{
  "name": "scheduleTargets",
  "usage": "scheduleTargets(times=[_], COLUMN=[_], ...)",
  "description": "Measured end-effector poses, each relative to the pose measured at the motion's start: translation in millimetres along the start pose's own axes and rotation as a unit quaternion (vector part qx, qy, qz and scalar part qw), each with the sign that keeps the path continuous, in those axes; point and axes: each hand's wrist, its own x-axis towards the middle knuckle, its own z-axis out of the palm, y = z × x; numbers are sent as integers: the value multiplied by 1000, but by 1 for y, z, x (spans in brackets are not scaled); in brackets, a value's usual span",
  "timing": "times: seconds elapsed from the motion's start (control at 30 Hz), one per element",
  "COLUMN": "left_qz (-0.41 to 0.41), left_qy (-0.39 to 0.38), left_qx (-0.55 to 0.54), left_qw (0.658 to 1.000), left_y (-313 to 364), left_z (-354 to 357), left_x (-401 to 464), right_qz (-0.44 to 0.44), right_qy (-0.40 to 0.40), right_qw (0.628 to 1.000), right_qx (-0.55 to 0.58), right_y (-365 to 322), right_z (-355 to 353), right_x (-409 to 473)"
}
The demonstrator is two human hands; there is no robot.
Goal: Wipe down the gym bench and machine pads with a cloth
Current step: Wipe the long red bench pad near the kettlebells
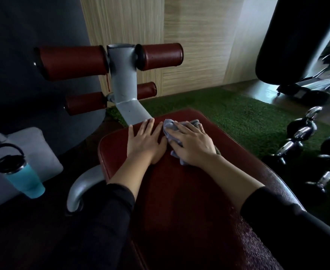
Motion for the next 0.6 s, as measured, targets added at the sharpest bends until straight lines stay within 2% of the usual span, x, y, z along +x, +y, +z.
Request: scheduleTargets(times=[0.27,0.37,0.47,0.53,0.6], left_qz=[13,15,8,7,4], left_qy=[60,55,53,48,47], left_qx=[-37,-37,-36,-31,-26], left_qw=[997,998,998,998,999], left_y=[-5,-5,-4,-2,-2], left_z=[10,10,8,8,9], left_x=[2,0,0,0,0], right_qz=[-12,74,191,203,167], right_qy=[2,-9,-14,-6,32], right_qw=[1000,995,976,976,985], right_qx=[1,70,108,84,32], right_y=[16,59,94,95,82], right_z=[3,-2,-12,-17,-14], right_x=[68,90,68,36,9])
